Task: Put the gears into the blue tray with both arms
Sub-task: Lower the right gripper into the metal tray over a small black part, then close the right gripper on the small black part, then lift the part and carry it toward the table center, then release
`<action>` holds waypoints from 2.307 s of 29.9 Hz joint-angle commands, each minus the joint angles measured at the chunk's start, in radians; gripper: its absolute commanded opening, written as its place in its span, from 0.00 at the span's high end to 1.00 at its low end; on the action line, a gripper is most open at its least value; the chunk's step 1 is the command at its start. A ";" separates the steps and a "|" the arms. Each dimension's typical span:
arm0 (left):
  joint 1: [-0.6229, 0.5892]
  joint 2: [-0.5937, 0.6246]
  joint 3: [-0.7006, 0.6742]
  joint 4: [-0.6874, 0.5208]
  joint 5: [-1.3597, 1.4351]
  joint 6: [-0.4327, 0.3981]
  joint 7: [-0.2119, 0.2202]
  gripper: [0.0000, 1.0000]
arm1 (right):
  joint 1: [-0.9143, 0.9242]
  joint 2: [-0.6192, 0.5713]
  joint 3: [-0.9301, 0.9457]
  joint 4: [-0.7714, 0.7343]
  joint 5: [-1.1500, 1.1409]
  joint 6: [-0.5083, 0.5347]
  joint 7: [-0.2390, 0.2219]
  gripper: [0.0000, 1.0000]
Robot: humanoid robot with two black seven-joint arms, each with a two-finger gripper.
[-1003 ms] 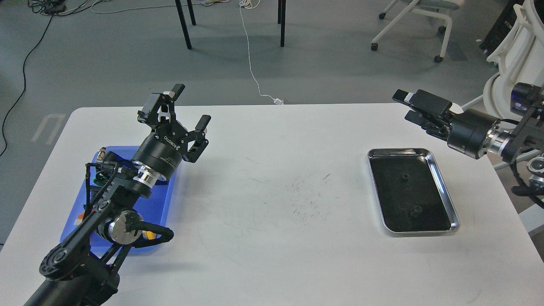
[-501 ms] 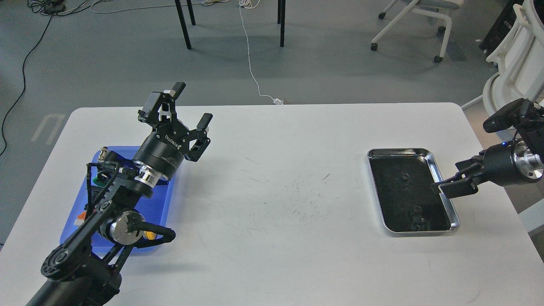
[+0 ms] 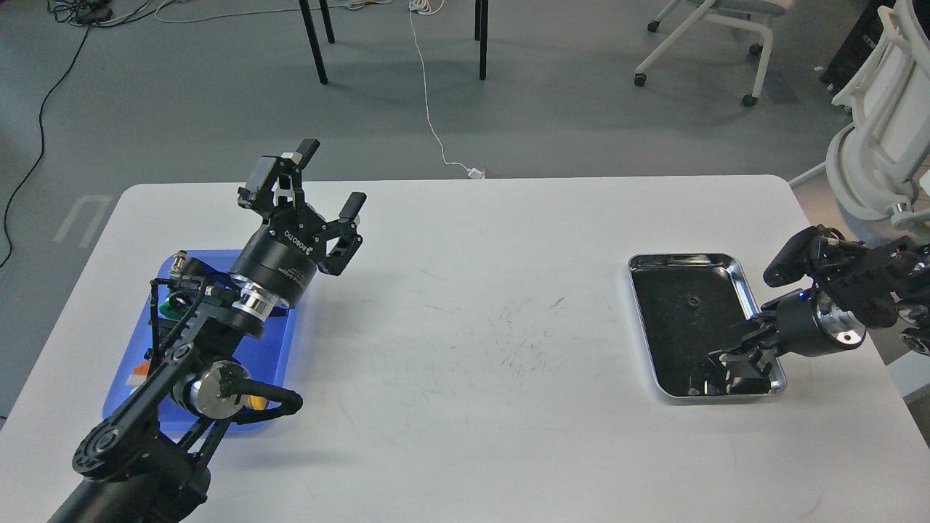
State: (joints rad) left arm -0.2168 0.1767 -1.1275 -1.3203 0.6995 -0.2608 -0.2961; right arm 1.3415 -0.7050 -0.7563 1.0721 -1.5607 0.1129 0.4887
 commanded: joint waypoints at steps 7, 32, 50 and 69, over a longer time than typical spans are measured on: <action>0.001 0.001 0.000 0.000 0.000 0.000 0.000 0.02 | -0.033 0.068 -0.003 -0.035 0.041 -0.018 0.000 0.45; -0.001 0.001 0.000 0.000 0.001 0.000 0.000 0.02 | -0.039 0.065 -0.029 -0.041 0.039 -0.018 0.000 0.60; -0.001 0.001 0.000 0.000 0.001 0.000 0.000 0.02 | -0.001 0.041 -0.029 -0.031 0.041 -0.012 0.000 0.84; -0.001 0.004 0.000 0.000 0.001 0.000 0.000 0.02 | 0.206 0.418 -0.027 0.013 0.445 -0.074 0.000 0.84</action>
State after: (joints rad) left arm -0.2182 0.1789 -1.1275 -1.3211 0.7010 -0.2608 -0.2961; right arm 1.5595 -0.3683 -0.7779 1.0959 -1.1491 0.0725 0.4886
